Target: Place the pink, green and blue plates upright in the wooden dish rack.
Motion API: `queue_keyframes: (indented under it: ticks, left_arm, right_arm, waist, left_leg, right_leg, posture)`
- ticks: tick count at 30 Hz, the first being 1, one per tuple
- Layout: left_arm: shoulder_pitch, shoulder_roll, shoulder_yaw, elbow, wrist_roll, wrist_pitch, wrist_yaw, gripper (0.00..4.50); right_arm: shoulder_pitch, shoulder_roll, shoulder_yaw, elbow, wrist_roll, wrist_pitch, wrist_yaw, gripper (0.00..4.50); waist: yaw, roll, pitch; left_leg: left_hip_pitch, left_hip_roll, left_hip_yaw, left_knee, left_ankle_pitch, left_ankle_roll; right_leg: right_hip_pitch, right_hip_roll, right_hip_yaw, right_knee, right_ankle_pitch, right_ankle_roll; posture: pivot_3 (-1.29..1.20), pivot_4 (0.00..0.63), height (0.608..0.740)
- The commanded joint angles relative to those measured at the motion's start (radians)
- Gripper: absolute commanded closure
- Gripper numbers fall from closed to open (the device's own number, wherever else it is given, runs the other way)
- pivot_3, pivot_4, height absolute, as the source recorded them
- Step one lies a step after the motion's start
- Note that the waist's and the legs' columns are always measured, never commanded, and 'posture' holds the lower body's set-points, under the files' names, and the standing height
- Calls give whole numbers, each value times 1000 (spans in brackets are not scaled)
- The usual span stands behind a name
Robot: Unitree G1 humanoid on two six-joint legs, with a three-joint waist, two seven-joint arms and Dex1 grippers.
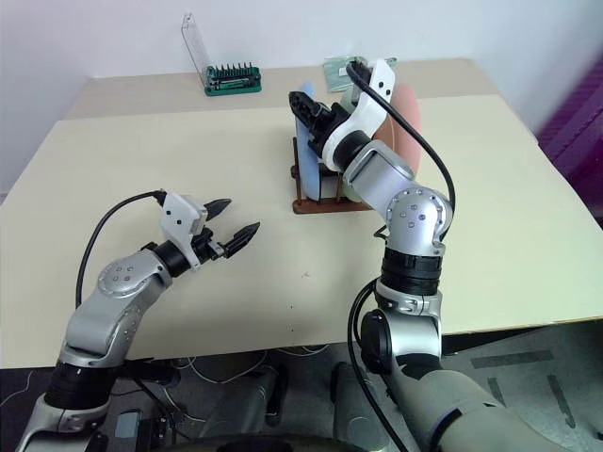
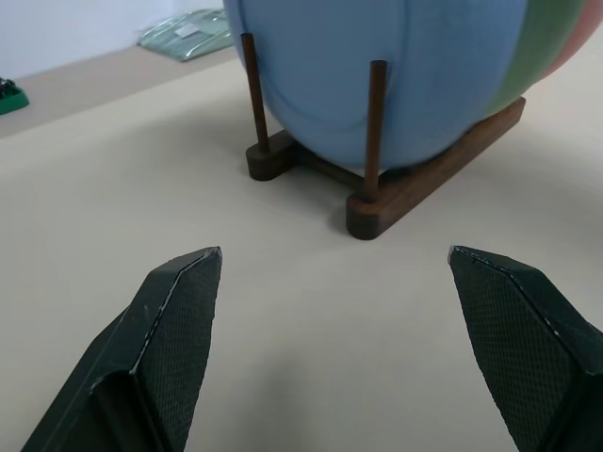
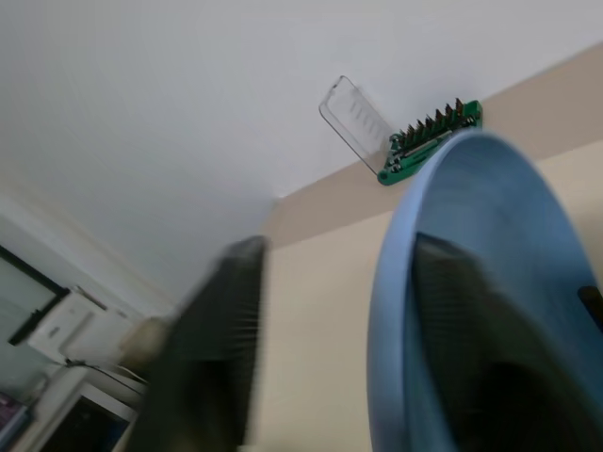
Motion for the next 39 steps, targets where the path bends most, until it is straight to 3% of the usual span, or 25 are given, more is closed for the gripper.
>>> queue_keyframes:
  ticks: [1, 5, 10, 13, 18, 20, 23, 28, 32, 39]
  left_arm:
    - [10, -3, -9, -54, -2, -3, -10, 519]
    - [14, -6, -18, -60, 1, 5, -17, 519]
    - [3, -8, -29, -50, 11, 0, -21, 519]
    - [4, 2, -22, -37, 21, -5, -22, 519]
    - [29, 27, -1, -13, 37, -18, -32, 519]
    - [49, 41, 21, 6, 37, -28, -40, 519]
    - [66, 54, 44, 35, 47, -41, -45, 519]
    - [103, 70, 73, 60, 63, -63, -41, 519]
    - [141, 71, 81, 48, 79, -80, -33, 519]
    - [195, 65, 91, 32, 109, -96, 2, 519]
  right_arm:
    - [-48, -42, 57, -39, -61, -55, 60, 622]
    - [-49, -136, 161, -60, -181, -137, 181, 622]
    - [-18, -296, 288, -120, -359, -370, 427, 622]
    - [49, -389, 201, -129, -309, -455, 598, 622]
    - [236, -634, 56, -89, -239, -457, 864, 622]
    - [361, -731, -38, -79, -171, -372, 951, 622]
    - [520, -818, -73, -97, -163, -344, 1045, 622]
    - [649, -823, 2, -90, -267, -405, 1061, 622]
    - [620, -765, 114, 31, -435, -516, 989, 622]
    - [562, -700, 190, 193, -523, -643, 1018, 622]
  waist:
    - [0, 0, 0]
    - [1, 0, 0]
    - [2, 0, 0]
    - [6, 0, 0]
    - [22, 0, 0]
    - [22, 1, 0]
    - [27, 1, 0]
    - [25, 2, 0]
    - [26, 1, 0]
    - [30, 2, 0]
  left_leg:
    - [0, 0, 0, 0, 0, 0]
    - [0, 0, 0, 0, 0, 0]
    - [0, 1, 1, 1, 0, 0]
    - [0, 1, 1, 1, 0, 0]
    - [0, 1, 0, 3, -1, 2]
    - [0, 3, 2, 2, -1, 2]
    - [1, 5, 2, 2, -2, 2]
    - [1, 7, 6, 3, -2, 2]
    - [3, 10, 11, 3, -2, 2]
    - [2, 9, 12, 3, -2, 3]
  right_leg:
    - [0, 0, 0, 0, 0, 0]
    - [0, 1, 0, 0, 0, 0]
    - [1, 1, 0, -1, 0, 0]
    - [2, 1, -1, -2, 0, 0]
    - [7, 1, -3, -8, 0, 0]
    - [7, 0, -1, -10, 0, 0]
    - [8, 1, -1, -11, 0, 0]
    - [8, 1, 0, -12, 0, -4]
    - [9, 0, 0, -14, 1, -4]
    - [9, -1, 0, -16, 2, -4]
  posture:
    - [0, 150, 740]
    - [0, 150, 740]
    - [0, 150, 740]
    - [0, 150, 740]
    - [0, 150, 740]
    - [0, 150, 740]
    - [0, 150, 740]
    - [0, 150, 740]
    - [0, 150, 740]
    - [0, 150, 740]
